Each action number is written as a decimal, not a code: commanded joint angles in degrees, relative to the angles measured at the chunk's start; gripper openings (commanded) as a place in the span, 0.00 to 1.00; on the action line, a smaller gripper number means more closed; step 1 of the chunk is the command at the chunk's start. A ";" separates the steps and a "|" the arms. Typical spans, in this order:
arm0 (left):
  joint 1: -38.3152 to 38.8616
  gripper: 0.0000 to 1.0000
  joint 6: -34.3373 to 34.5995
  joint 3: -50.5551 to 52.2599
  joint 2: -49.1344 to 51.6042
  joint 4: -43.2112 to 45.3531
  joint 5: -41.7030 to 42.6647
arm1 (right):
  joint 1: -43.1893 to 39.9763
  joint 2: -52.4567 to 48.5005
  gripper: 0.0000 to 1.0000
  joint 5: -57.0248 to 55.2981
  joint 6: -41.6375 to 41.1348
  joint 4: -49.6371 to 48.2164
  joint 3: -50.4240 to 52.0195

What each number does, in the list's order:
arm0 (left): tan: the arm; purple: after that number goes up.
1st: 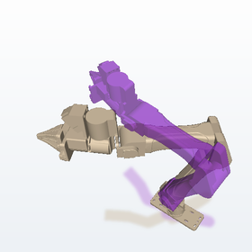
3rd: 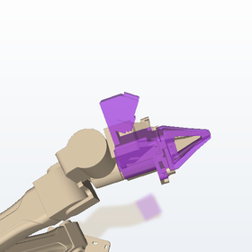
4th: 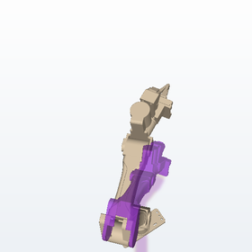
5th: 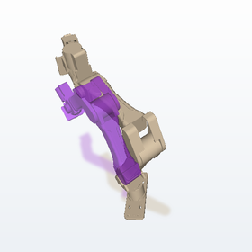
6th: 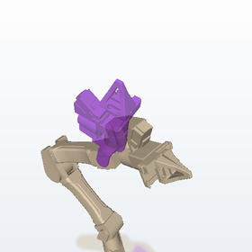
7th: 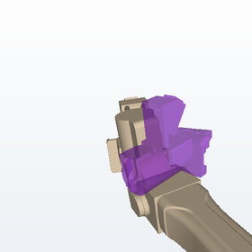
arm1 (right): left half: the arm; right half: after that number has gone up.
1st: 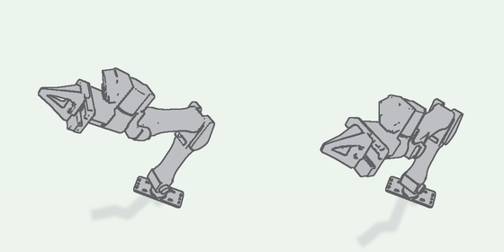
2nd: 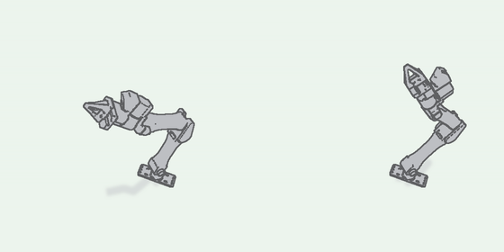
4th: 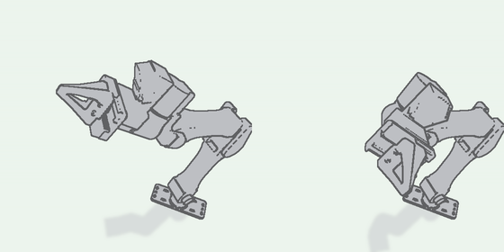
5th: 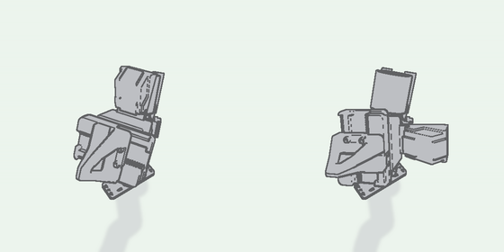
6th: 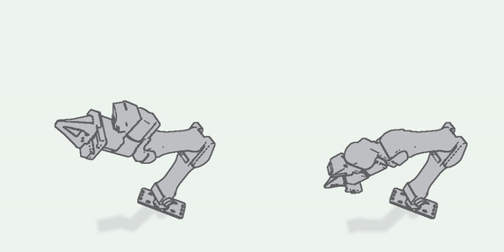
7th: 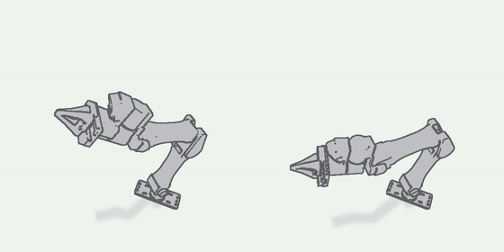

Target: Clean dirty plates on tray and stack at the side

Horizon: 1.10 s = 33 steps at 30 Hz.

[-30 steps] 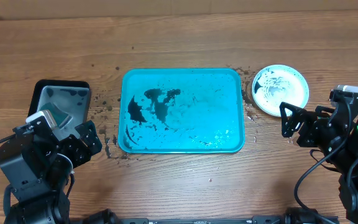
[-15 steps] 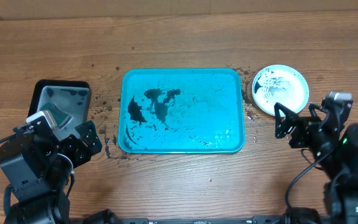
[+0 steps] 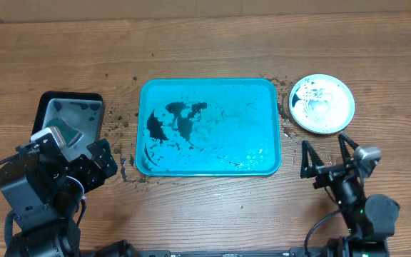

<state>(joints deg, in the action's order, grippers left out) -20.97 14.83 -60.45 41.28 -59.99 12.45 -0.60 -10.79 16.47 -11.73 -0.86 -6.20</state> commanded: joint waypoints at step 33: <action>0.11 1.00 0.59 0.09 -0.09 0.17 0.28 | 2.51 10.62 1.00 -11.52 1.29 5.29 5.75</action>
<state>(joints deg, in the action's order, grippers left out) -20.97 14.83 -60.45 41.28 -59.99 12.45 1.54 -0.62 5.50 -10.83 4.75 -1.06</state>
